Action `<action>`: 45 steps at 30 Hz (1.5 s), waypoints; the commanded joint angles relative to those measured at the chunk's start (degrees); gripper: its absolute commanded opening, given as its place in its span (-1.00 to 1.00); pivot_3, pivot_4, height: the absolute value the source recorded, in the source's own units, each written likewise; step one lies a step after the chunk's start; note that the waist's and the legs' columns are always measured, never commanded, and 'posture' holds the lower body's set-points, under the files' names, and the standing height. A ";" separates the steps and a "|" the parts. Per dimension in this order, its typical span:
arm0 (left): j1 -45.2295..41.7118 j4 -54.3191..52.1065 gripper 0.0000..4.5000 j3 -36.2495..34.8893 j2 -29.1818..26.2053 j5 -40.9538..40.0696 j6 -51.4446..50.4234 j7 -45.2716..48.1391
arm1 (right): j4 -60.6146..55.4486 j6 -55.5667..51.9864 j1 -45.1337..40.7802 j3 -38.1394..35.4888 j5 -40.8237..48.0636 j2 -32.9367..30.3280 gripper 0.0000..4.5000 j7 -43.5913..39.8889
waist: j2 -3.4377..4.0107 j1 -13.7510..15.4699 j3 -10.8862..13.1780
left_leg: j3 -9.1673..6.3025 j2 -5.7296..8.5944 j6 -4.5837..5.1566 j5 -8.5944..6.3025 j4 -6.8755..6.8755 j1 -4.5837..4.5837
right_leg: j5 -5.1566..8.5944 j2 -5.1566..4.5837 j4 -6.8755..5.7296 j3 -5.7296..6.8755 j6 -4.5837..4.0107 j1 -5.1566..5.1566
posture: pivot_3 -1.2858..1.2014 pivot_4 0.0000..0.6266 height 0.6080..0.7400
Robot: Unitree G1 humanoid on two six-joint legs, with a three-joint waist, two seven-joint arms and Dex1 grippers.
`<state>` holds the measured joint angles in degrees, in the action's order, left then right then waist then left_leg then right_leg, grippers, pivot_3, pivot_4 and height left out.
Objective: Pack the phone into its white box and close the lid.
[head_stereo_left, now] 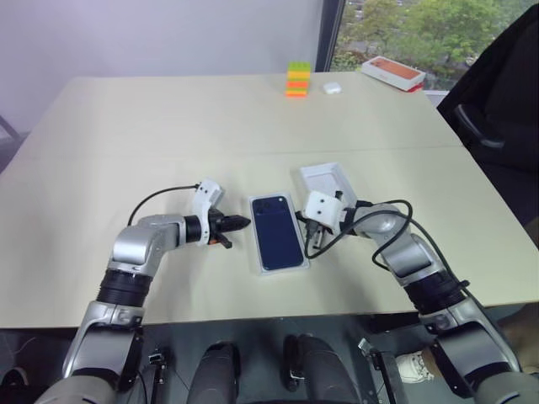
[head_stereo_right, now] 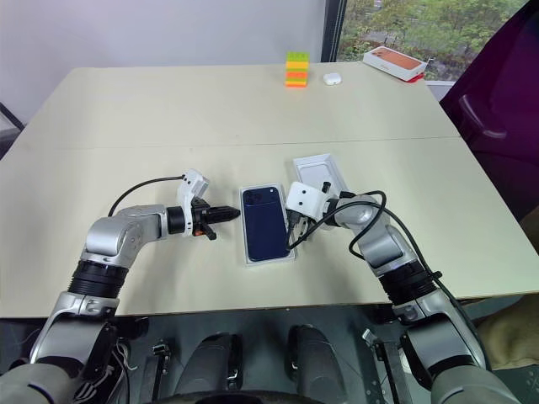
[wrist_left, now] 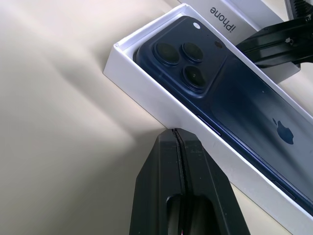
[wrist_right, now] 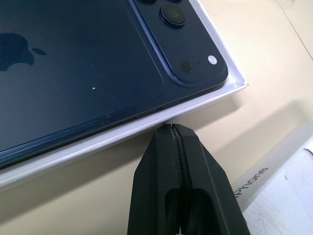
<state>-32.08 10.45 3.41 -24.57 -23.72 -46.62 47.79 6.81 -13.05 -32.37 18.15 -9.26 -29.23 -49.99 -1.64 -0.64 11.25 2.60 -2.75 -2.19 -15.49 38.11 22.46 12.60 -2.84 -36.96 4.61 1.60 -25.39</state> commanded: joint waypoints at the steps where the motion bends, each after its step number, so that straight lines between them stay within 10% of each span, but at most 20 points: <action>1: -1.24 0.60 -0.98 -1.26 1.05 0.26 1.68 -1.62 | -4.40 0.89 0.69 0.92 0.93 -0.98 -1.00 -2.80 | 0.00 0.05 0.00 | 0.00 0.00 0.00 0.00 0.00 0.00 | 0.00 0.00 0.00 0.00 0.00 0.00 | 0.03 -0.52 1.00; 23: 0.95 -5.56 -0.98 -2.97 -4.45 -2.17 1.70 3.39 | -6.65 -1.55 -1.71 -2.82 2.08 -5.63 -1.00 -7.03 | 0.00 0.01 0.00 | 0.00 0.00 0.00 0.00 0.00 0.00 | 0.00 0.00 0.00 0.00 0.00 0.00 | 0.03 -0.52 1.00; 34: 3.73 -3.69 -0.75 -11.10 -14.42 -5.74 6.67 12.20 | -18.86 -33.98 -3.80 -14.02 16.73 -2.59 -1.00 -2.89 | 0.01 0.03 0.00 | 0.01 -0.07 0.00 0.00 0.00 -0.01 | 0.00 0.04 -0.01 0.01 -0.03 -0.02 | 0.03 -0.52 1.00; 42: 9.80 -4.18 0.96 -15.36 -18.77 -8.14 12.60 19.90 | -22.24 -46.70 -5.01 -10.73 16.39 -4.74 0.51 3.99 | 0.02 -0.01 0.01 | 0.04 -0.01 0.00 -0.01 0.00 0.04 | 0.00 -0.06 0.01 0.01 -0.04 -0.05 | 0.03 -0.52 1.00; 45: 11.26 -4.89 1.00 -16.99 -19.67 -10.03 13.28 22.30 | -22.63 -51.22 -5.62 -9.92 16.06 -2.85 0.99 8.36 | 0.02 -0.08 0.01 | 0.02 -0.05 0.01 -0.01 -0.01 0.04 | 0.01 -0.01 0.01 0.01 -0.04 -0.07 | 0.03 -0.52 1.00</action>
<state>-20.80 7.60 -11.41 -43.30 -32.13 -34.51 68.70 -13.49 -62.78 -36.55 7.97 7.00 -32.48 -43.53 -1.62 -0.73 11.25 2.62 -2.81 -2.18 -15.49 38.10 22.50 12.61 -2.84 -36.95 4.62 1.56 -25.46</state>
